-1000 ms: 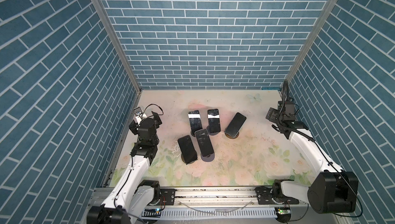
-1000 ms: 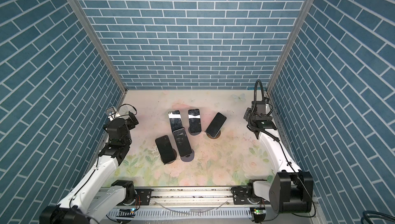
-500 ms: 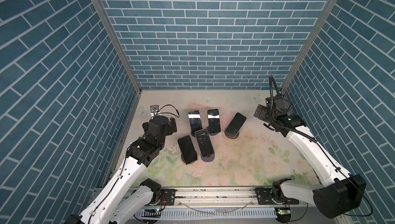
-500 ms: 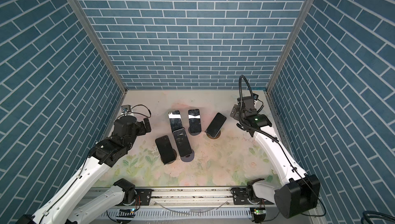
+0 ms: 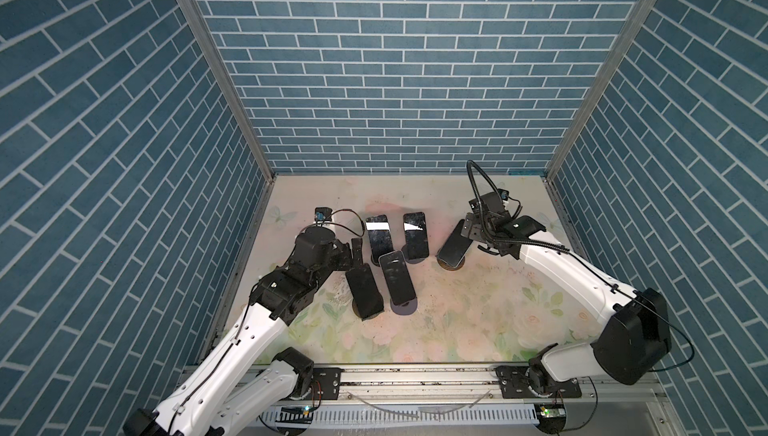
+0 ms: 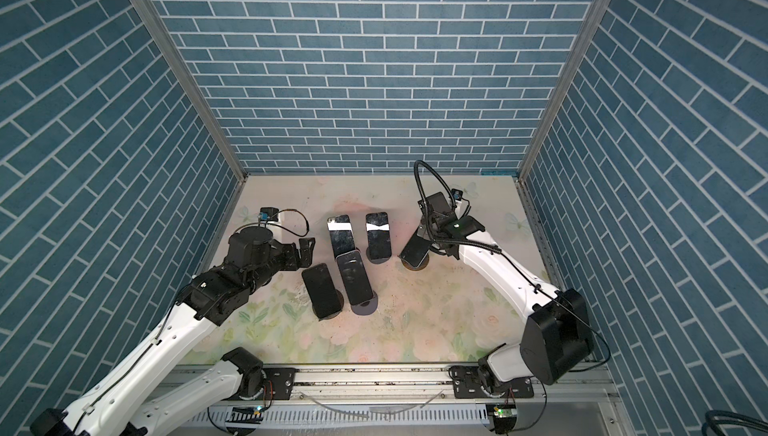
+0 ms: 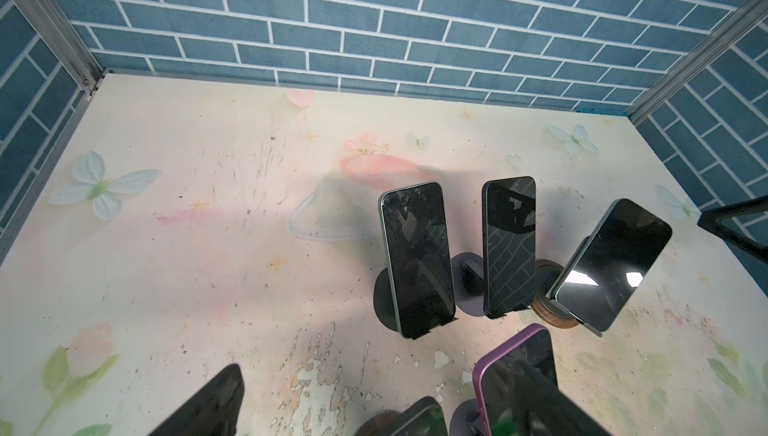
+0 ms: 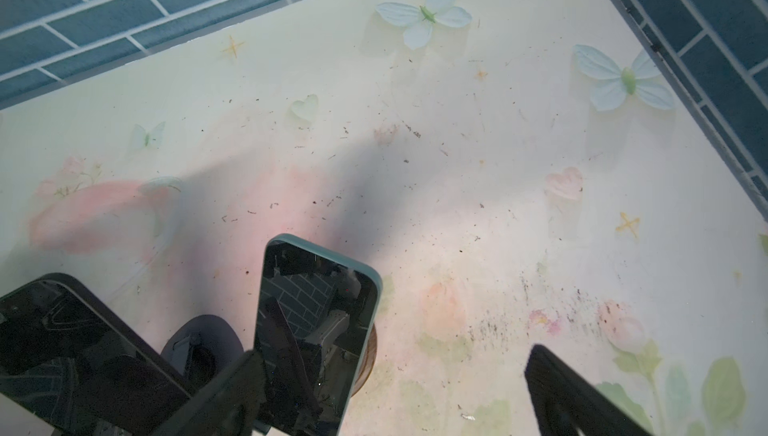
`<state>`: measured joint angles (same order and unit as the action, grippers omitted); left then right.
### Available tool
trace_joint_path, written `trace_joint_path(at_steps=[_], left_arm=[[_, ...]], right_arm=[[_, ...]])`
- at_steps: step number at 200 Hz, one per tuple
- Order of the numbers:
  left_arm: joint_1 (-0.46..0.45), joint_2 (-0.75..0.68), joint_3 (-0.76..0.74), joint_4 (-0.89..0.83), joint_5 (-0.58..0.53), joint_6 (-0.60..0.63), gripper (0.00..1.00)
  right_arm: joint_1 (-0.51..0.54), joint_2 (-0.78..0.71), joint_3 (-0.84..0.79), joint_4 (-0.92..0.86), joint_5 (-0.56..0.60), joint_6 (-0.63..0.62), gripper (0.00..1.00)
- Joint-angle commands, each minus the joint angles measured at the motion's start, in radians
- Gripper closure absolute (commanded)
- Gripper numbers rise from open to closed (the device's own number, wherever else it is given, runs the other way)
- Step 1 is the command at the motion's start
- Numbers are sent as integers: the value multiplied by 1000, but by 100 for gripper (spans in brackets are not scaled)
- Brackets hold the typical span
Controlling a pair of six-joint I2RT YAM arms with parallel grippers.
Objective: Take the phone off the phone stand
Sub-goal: 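Reach right gripper to teal-edged phone while left arm moves toward phones, then close the right gripper on the teal-edged phone's top edge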
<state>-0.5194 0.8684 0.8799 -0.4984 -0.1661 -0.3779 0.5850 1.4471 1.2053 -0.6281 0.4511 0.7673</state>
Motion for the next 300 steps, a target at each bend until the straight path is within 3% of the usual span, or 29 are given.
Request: trace_joint_path(at_steps=[1, 69, 211, 260, 300], left_arm=[[-5, 2, -12, 21, 2, 0, 0], [-7, 18, -18, 21, -18, 11, 0], [-6, 39, -39, 52, -41, 53, 0], [-5, 10, -51, 60, -84, 50, 0], [-6, -21, -64, 72, -100, 54, 0]], right_arm=[[21, 41, 73, -22, 43, 91, 1], [43, 131, 96, -14, 63, 182, 1], [44, 291, 152, 71, -18, 195, 2], [43, 341, 176, 60, -20, 208, 10], [44, 355, 175, 62, -22, 212, 23]])
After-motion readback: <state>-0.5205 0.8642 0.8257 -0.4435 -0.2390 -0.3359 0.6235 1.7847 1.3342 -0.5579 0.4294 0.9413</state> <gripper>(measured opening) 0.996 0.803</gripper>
